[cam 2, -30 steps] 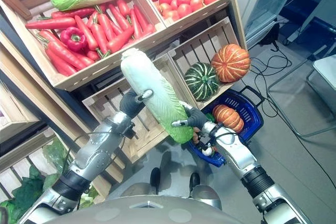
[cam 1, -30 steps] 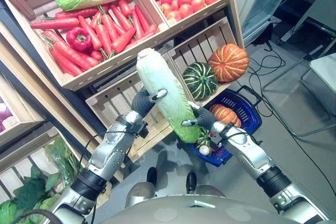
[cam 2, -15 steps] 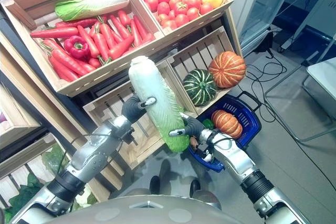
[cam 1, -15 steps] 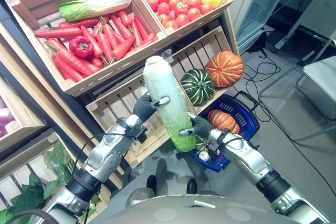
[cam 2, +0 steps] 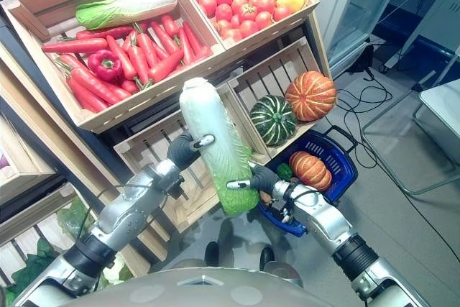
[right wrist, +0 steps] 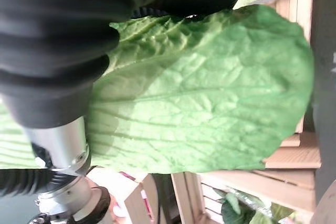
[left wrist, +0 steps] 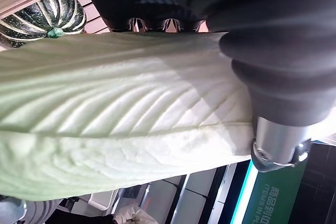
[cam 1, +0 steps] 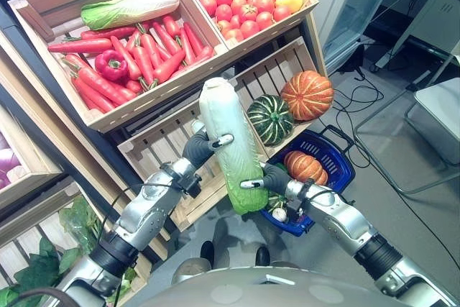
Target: Pick up fruits and vegetables into the basket
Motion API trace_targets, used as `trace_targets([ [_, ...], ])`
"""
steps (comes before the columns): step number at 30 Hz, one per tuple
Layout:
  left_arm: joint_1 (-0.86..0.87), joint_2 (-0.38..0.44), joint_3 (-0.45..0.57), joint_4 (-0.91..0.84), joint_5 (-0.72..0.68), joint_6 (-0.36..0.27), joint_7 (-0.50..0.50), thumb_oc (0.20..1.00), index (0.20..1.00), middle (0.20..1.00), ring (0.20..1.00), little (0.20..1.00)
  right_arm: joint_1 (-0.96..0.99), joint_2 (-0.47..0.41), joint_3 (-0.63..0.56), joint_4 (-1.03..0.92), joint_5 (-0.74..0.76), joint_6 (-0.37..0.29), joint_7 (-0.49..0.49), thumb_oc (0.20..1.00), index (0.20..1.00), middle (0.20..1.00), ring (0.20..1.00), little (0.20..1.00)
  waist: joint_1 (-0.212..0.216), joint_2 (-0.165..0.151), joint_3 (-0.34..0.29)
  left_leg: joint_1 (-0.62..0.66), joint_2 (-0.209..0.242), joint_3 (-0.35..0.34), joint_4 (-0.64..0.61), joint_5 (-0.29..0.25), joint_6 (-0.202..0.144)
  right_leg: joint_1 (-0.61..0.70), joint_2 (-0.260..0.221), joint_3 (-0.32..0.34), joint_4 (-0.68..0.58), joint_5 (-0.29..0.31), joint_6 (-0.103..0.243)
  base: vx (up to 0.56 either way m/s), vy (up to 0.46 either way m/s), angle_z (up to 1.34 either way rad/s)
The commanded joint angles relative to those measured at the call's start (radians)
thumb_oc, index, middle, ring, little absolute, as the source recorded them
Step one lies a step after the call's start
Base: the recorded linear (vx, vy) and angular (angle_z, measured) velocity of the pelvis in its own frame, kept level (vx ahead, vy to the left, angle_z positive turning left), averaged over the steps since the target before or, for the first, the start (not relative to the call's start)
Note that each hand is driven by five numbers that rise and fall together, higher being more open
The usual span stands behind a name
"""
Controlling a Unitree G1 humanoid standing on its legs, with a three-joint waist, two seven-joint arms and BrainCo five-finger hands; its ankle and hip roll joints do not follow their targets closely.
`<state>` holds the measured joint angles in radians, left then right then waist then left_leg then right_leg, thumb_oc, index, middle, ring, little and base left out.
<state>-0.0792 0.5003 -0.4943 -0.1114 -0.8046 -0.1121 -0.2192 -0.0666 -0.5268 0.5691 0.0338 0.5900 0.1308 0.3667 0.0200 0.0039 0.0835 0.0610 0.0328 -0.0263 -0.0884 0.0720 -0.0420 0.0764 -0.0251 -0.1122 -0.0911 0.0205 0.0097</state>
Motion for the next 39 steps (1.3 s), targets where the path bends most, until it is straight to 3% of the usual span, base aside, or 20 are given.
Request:
trace_targets([
  [1,-0.032,-0.035,-0.055,-0.108,0.015,-0.097,-0.013,0.200,0.200,0.200,0.200,0.200,-0.005,0.063,0.017,-0.050,0.170,-0.030,-0.056,0.200,0.200,0.200,0.200,0.200,-0.009,-0.035,-0.044,-0.020,-0.051,0.003,0.001,-0.046,0.070,-0.023,-0.037,0.023,0.004,0.039,0.067,0.00,0.000,0.00],
  [3,-0.026,-0.036,-0.050,-0.102,0.027,-0.102,0.010,0.200,0.200,0.200,0.200,0.200,0.002,0.080,0.006,-0.031,0.217,-0.052,-0.079,0.200,0.200,0.200,0.200,0.200,-0.007,-0.034,-0.043,-0.021,-0.052,0.003,0.001,-0.046,0.070,-0.023,-0.037,0.024,0.004,0.039,0.066,0.00,0.000,0.00],
  [4,-0.017,-0.036,-0.038,-0.095,0.036,-0.105,0.032,0.319,0.319,0.319,0.319,0.319,0.014,0.095,-0.010,-0.007,0.240,-0.077,-0.088,0.200,0.200,0.200,0.200,0.200,-0.006,-0.032,-0.042,-0.020,-0.053,0.003,0.001,-0.046,0.071,-0.022,-0.037,0.023,0.004,0.038,0.066,0.00,0.000,0.00],
  [5,-0.002,-0.037,-0.016,-0.088,0.074,-0.116,0.071,1.000,1.000,1.000,1.000,1.000,0.033,0.116,-0.031,0.007,0.253,-0.107,-0.114,0.200,0.200,0.200,0.200,0.200,-0.006,-0.031,-0.040,-0.020,-0.054,0.004,0.001,-0.047,0.071,-0.023,-0.036,0.024,0.004,0.038,0.065,0.00,0.000,0.00],
  [10,0.020,-0.027,0.033,-0.065,0.212,-0.161,0.193,1.000,1.000,1.000,1.000,1.000,0.055,0.147,-0.076,0.023,0.273,-0.157,-0.179,0.200,0.200,0.200,0.200,0.200,-0.007,-0.029,-0.030,-0.023,-0.056,0.005,0.001,-0.046,0.073,-0.025,-0.035,0.023,0.004,0.038,0.063,0.00,0.000,0.00],
  [11,0.036,-0.019,0.083,-0.046,0.321,-0.180,0.280,1.000,1.000,1.000,1.000,1.000,0.064,0.165,-0.115,0.045,0.291,-0.202,-0.224,0.200,0.200,0.200,0.200,0.200,-0.007,-0.027,-0.021,-0.027,-0.057,0.006,0.001,-0.046,0.074,-0.028,-0.033,0.021,0.004,0.036,0.060,-0.05,-0.003,0.00],
  [14,0.059,0.003,0.164,-0.020,0.443,-0.205,0.367,1.000,1.000,1.000,1.000,1.000,0.074,0.178,-0.176,0.072,0.299,-0.266,-0.279,0.200,0.200,0.200,0.200,0.200,-0.005,-0.018,0.007,-0.039,-0.060,0.010,0.001,-0.040,0.076,-0.048,-0.031,0.018,0.025,0.028,0.053,-0.10,0.010,0.00],
  [18,0.017,0.034,0.228,0.016,0.577,-0.215,0.513,1.000,1.000,1.000,1.000,1.000,0.026,0.186,-0.242,0.117,0.318,-0.368,-0.362,0.200,0.200,0.200,0.200,0.200,-0.006,-0.002,0.092,-0.100,-0.065,0.015,0.051,-0.041,0.077,-0.119,-0.029,0.028,0.093,0.011,0.037,-0.26,0.027,0.00],
  [20,-0.008,0.047,0.262,0.032,0.620,-0.218,0.586,1.000,1.000,1.000,1.000,1.000,-0.003,0.197,-0.283,0.121,0.324,-0.431,-0.417,0.200,0.200,0.200,0.200,0.200,-0.009,0.006,0.163,-0.159,-0.074,0.019,0.117,-0.054,0.075,-0.168,-0.028,0.029,0.154,-0.011,0.027,-0.28,0.017,-0.03],
  [25,-0.055,0.042,0.270,0.047,0.699,-0.208,0.701,1.000,1.000,1.000,1.000,1.000,-0.038,0.223,-0.332,0.147,0.333,-0.525,-0.512,0.200,0.200,0.200,0.200,0.200,-0.015,0.010,0.257,-0.266,-0.080,0.022,0.246,-0.064,0.058,-0.256,-0.034,0.021,0.261,-0.027,0.015,-0.22,0.001,-0.03],
  [28,-0.114,0.039,0.247,0.061,0.784,-0.214,0.811,1.000,1.000,1.000,1.000,1.000,-0.091,0.230,-0.379,0.198,0.363,-0.591,-0.640,0.200,0.200,0.200,0.200,0.200,-0.020,0.011,0.336,-0.361,-0.080,0.027,0.339,-0.079,0.049,-0.337,-0.041,0.021,0.327,-0.031,0.013,-0.22,0.003,0.03],
  [34,-0.299,0.017,0.162,0.102,0.847,-0.158,0.887,1.000,1.000,1.000,1.000,1.000,-0.299,0.198,-0.402,0.355,0.380,-0.608,-0.757,0.200,0.200,0.200,0.200,0.200,-0.021,0.011,0.432,-0.533,-0.081,0.039,0.503,-0.120,0.034,-0.488,-0.024,0.028,0.465,-0.067,-0.004,-0.18,0.003,0.00],
  [39,-0.437,0.015,0.113,0.148,0.885,-0.140,0.910,1.000,1.000,1.000,1.000,1.000,-0.460,0.161,-0.420,0.474,0.391,-0.589,-0.810,0.200,0.200,0.200,0.200,0.200,-0.014,0.012,0.436,-0.677,-0.085,0.056,0.614,-0.155,0.023,-0.630,-0.031,0.016,0.579,-0.091,-0.004,-0.09,-0.011,0.03],
])
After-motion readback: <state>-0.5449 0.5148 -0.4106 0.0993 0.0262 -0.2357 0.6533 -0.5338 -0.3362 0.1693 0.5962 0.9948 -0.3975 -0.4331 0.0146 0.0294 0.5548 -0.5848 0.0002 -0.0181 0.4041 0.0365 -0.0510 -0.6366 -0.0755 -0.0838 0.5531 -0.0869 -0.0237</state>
